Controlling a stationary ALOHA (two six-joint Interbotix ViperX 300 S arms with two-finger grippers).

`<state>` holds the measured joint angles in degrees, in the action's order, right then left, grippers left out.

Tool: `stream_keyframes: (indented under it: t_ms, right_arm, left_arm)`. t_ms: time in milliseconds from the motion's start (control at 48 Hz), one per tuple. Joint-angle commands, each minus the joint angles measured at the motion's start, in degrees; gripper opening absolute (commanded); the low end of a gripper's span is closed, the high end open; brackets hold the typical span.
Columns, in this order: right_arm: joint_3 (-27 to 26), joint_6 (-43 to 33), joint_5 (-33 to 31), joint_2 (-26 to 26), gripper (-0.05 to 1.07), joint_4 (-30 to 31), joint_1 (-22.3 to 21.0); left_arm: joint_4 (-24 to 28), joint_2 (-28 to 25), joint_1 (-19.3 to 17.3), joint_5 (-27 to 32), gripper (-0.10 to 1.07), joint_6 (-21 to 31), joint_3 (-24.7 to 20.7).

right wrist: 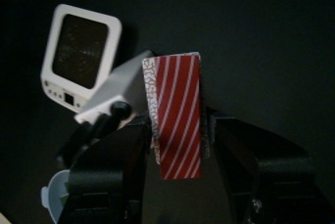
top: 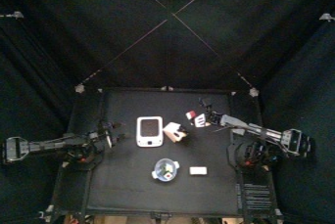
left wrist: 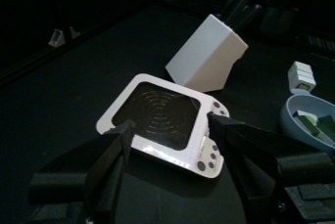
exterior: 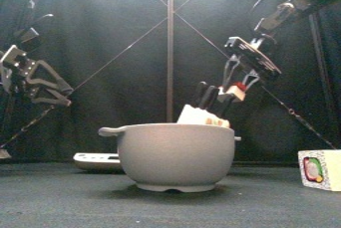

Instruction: Put salmon sushi right of knife holder

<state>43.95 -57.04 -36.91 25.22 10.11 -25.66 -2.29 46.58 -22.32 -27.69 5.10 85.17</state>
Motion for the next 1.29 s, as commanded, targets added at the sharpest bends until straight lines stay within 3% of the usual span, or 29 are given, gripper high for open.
stream_keyframes:
  t_ms: [0, 188, 396, 750, 896, 1271]
  right_arm:
    - [0.5, -2.1, -3.4, 0.9, 0.69, 1.1, 1.4]
    - [4.2, -10.3, -4.8, -1.2, 0.69, 4.4, 5.2]
    - [6.7, -24.9, -5.3, -2.1, 0.69, 9.1, 9.4]
    - [7.2, -52.0, -5.4, -8.9, 0.69, 26.4, 16.9]
    - [6.4, -55.7, -5.4, -12.2, 0.69, 28.4, 17.4]
    - [2.8, -55.6, -5.4, -21.3, 0.7, 26.4, 17.6]
  left_arm:
    - [-0.1, -0.1, -0.2, -0.2, 0.95, -0.1, -1.0]
    - [-0.1, -0.2, -0.3, -0.2, 0.95, -0.1, -0.8]
    - [-0.2, -0.2, -0.3, -0.2, 0.95, 0.0, -0.7]
    - [-0.5, -0.1, -0.4, -0.2, 0.95, -0.1, -0.5]
    - [-0.5, -0.2, -0.4, -0.2, 0.95, -0.1, -0.5]
    - [-0.5, -0.2, -0.5, -0.3, 0.95, -0.1, -0.4]
